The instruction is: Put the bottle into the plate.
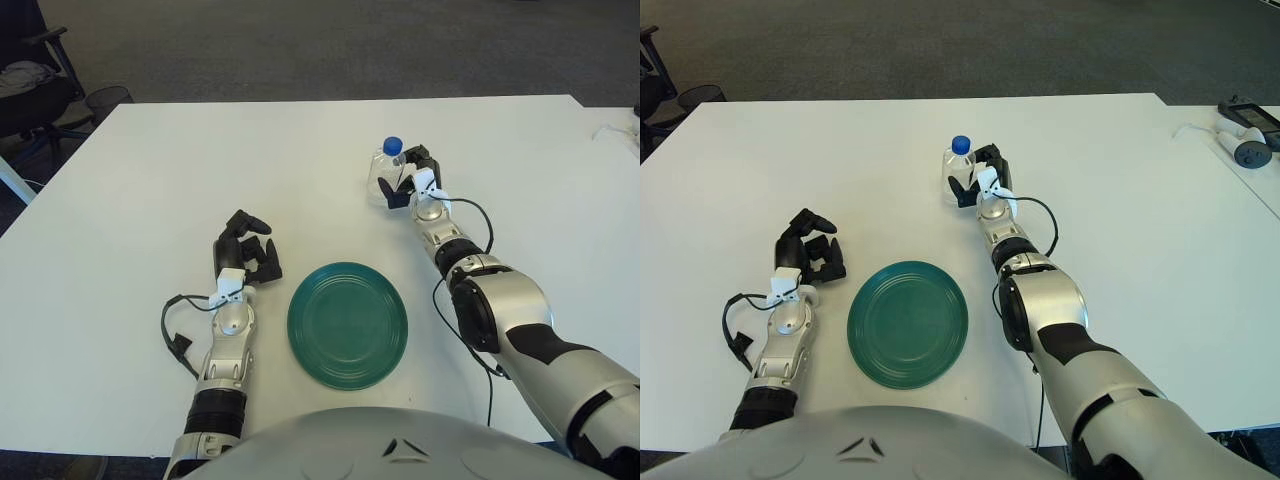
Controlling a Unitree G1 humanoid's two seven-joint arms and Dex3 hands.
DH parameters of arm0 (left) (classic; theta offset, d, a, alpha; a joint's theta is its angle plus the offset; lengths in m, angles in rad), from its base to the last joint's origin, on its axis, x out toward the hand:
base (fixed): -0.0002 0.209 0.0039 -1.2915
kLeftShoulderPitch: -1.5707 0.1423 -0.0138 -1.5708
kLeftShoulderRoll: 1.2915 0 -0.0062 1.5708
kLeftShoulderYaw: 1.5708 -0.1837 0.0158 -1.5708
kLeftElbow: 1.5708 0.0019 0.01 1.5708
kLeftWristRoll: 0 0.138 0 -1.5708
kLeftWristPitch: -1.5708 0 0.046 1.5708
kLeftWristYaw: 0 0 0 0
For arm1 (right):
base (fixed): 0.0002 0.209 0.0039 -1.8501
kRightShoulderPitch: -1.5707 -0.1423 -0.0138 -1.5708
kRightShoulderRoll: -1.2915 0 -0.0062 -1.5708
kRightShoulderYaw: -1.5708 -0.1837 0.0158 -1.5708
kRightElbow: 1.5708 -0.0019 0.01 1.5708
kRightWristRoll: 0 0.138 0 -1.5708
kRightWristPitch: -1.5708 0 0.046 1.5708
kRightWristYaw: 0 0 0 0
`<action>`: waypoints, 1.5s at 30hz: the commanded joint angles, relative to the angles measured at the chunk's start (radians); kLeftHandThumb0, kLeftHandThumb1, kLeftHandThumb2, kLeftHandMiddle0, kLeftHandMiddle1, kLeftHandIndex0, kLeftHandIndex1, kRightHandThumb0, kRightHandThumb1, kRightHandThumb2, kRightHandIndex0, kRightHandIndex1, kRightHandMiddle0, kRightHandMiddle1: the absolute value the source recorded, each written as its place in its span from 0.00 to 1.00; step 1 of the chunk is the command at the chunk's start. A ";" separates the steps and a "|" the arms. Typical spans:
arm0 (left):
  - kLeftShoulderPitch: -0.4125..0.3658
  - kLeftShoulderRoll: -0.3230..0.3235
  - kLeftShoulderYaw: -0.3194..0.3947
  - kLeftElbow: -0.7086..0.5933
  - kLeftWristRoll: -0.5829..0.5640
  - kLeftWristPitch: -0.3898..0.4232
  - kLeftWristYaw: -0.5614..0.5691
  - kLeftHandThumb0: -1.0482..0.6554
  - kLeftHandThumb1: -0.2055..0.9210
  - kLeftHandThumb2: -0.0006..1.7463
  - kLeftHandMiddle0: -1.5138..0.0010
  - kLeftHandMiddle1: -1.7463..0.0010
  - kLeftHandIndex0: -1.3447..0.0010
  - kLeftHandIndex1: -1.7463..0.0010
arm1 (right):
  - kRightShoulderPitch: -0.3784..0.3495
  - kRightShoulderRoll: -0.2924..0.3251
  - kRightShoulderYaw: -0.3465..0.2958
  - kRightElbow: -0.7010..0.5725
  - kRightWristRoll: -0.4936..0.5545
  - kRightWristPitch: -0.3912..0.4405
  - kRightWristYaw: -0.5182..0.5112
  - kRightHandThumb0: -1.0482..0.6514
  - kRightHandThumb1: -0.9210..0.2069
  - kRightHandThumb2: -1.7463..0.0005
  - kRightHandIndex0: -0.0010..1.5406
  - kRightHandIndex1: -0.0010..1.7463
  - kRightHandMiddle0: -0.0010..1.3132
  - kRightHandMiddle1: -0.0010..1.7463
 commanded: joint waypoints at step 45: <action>-0.022 0.023 -0.001 0.094 0.016 0.019 -0.004 0.28 0.25 0.92 0.12 0.00 0.40 0.00 | 0.324 -0.028 0.173 -0.912 -0.054 -0.141 0.205 0.95 0.75 0.08 0.53 1.00 0.82 1.00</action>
